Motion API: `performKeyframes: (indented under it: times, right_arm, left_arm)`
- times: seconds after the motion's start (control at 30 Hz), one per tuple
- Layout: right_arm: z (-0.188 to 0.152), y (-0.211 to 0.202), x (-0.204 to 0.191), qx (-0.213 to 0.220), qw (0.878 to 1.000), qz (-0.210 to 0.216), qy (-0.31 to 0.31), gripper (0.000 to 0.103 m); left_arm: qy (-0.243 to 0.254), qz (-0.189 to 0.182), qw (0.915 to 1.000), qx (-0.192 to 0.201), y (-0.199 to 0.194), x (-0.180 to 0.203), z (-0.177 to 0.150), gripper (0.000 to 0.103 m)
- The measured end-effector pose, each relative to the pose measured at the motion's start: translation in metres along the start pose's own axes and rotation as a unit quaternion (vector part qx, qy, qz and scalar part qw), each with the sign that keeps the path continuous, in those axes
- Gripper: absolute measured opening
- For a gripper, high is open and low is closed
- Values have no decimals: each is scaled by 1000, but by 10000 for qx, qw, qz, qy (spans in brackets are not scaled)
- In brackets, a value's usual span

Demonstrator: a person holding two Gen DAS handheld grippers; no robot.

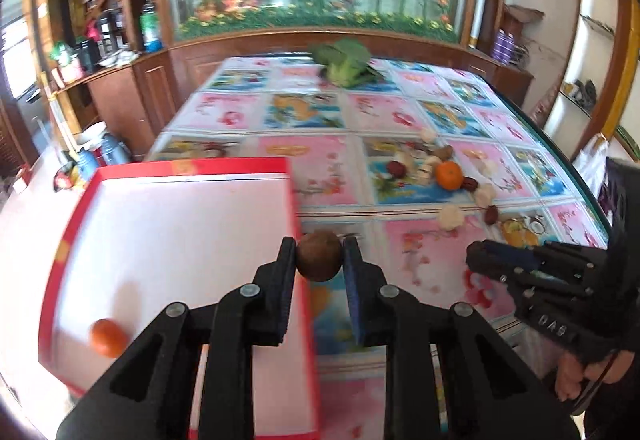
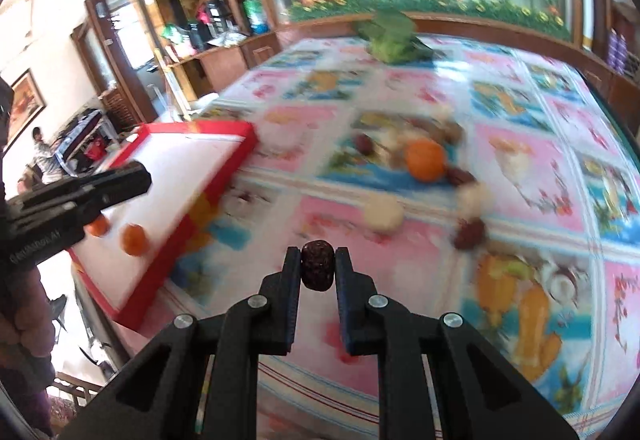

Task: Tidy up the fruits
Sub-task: 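Carry the date and nut over the white tray and open both tools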

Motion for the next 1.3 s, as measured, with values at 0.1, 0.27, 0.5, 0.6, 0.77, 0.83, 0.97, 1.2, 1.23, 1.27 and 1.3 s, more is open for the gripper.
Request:
performKeyframes:
  times: [0.1, 0.27, 0.5, 0.6, 0.77, 0.83, 0.97, 1.2, 1.23, 1.27, 1.3]
  right_arm:
    - [14, 8, -27, 99, 9995, 223, -188, 15]
    - [32, 34, -68, 136, 9976, 534, -418, 15]
    - [47, 73, -100, -32, 9958, 773, -487, 15]
    - [49, 84, -107, -78, 9958, 739, -542, 15]
    - [47, 100, -114, -225, 9958, 700, -553, 15]
    - [45, 105, -115, -269, 9958, 649, -594, 15]
    - [39, 116, -115, -412, 9955, 616, -583, 15]
    - [29, 126, -113, -661, 9949, 587, -495, 15]
    - [28, 127, -113, -685, 9947, 575, -504, 15]
    - [26, 129, -113, -729, 9944, 569, -514, 15]
    - [25, 130, -113, -782, 9940, 564, -515, 15]
  left_arm:
    - [-180, 303, 9993, 91, -4, -29, -2, 25]
    - [-374, 758, 9963, 147, 1, -62, -4, 25]
    - [-520, 1000, 9936, -3, 16, -84, -16, 25]
    - [-567, 1051, 9928, -45, 20, -91, -20, 25]
    - [-605, 1168, 9912, -122, 27, -101, -25, 25]
    - [-640, 1194, 9906, -170, 29, -105, -27, 25]
    - [-646, 1285, 9893, -251, 34, -110, -33, 25]
    - [-640, 1370, 9876, -430, 45, -112, -40, 25]
    - [-624, 1404, 9872, -436, 46, -113, -41, 25]
    - [-621, 1423, 9869, -443, 46, -113, -42, 26]
    - [-619, 1439, 9865, -468, 47, -113, -42, 26]
Point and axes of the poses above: each gripper's, at about its wrist camera, not at the fingertips, and y roughly the way its jaws point, x to its right, z to its top, the point moved 6 cm from there along y, roughly the way its jaws point, and after that the axes turned 12 degrees about z, right-handed, at the moved point
